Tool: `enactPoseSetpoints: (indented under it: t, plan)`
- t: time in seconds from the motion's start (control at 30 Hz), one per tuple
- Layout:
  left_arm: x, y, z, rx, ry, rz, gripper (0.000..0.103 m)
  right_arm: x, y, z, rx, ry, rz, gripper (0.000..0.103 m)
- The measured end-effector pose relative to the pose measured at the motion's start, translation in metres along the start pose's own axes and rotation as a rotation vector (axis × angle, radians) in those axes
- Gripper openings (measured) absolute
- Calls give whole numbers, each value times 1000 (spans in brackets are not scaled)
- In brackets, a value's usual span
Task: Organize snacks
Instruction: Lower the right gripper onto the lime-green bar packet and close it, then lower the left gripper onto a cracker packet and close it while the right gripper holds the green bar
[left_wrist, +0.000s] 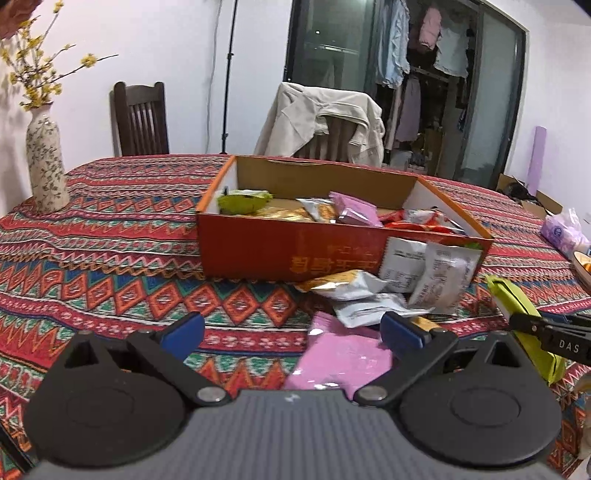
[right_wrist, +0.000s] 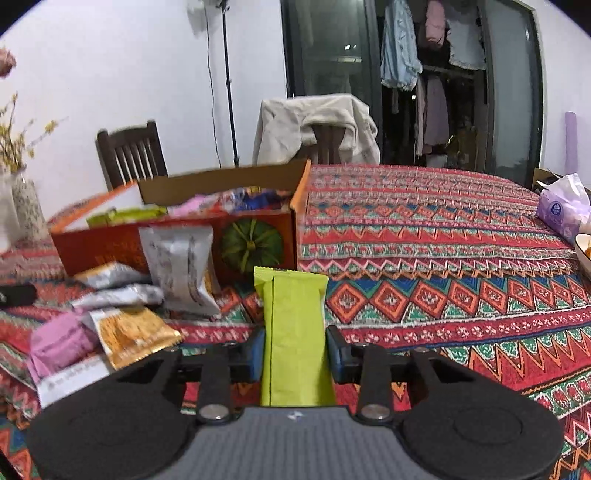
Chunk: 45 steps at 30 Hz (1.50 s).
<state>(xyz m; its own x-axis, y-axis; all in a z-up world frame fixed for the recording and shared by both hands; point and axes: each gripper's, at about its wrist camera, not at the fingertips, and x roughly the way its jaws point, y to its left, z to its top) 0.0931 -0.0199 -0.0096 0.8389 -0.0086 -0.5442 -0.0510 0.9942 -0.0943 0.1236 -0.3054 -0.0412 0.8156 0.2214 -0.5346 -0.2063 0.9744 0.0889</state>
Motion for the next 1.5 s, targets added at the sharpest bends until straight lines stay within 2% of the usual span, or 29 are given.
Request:
enactPoseSetpoints:
  t: [0.37,0.67,1.13,1.23,1.5]
  plan:
    - [22,-65,-4,79,53,-47,103,-13,5,-1,8,-58,64,33]
    - [48,-111,-9,183,103,-20,103,-20,-4,2,28,-93,65,33]
    - [72,-124,-17,230,141,64,103,-3,-8,7,42,-78,97,33]
    - [72,-119,-16,200,155,45,99,1,-9,5,51,-71,101,33]
    - [65,-104,-15,135,178,-11,78,2,-10,1,55,-66,114,33]
